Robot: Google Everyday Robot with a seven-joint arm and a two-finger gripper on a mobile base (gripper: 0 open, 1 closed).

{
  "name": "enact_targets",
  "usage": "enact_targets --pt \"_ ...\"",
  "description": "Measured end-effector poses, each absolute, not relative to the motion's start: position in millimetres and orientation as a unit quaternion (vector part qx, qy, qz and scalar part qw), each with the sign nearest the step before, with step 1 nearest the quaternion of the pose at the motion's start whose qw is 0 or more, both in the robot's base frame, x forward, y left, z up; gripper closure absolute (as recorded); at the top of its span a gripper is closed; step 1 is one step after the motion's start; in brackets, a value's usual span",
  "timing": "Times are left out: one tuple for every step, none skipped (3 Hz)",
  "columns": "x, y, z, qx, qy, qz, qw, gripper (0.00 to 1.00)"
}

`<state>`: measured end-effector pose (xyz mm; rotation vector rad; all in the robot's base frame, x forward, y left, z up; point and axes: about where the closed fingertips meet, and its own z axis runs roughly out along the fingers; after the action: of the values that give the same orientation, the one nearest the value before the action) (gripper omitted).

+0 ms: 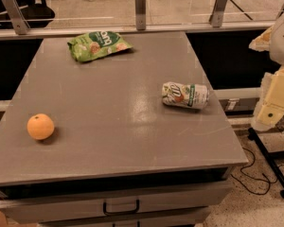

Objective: Pick orange

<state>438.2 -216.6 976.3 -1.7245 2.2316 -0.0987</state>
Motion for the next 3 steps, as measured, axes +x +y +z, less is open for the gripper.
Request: enact_targets --pt "438 -217 976 -0.603 0.781 -0.035 0.159 0.00" --pt "449 -180 977 -0.627 0.755 -0.016 0.191 0.00" --pt "466 -112 980 -0.669 0.703 0.020 0.241 0.00"
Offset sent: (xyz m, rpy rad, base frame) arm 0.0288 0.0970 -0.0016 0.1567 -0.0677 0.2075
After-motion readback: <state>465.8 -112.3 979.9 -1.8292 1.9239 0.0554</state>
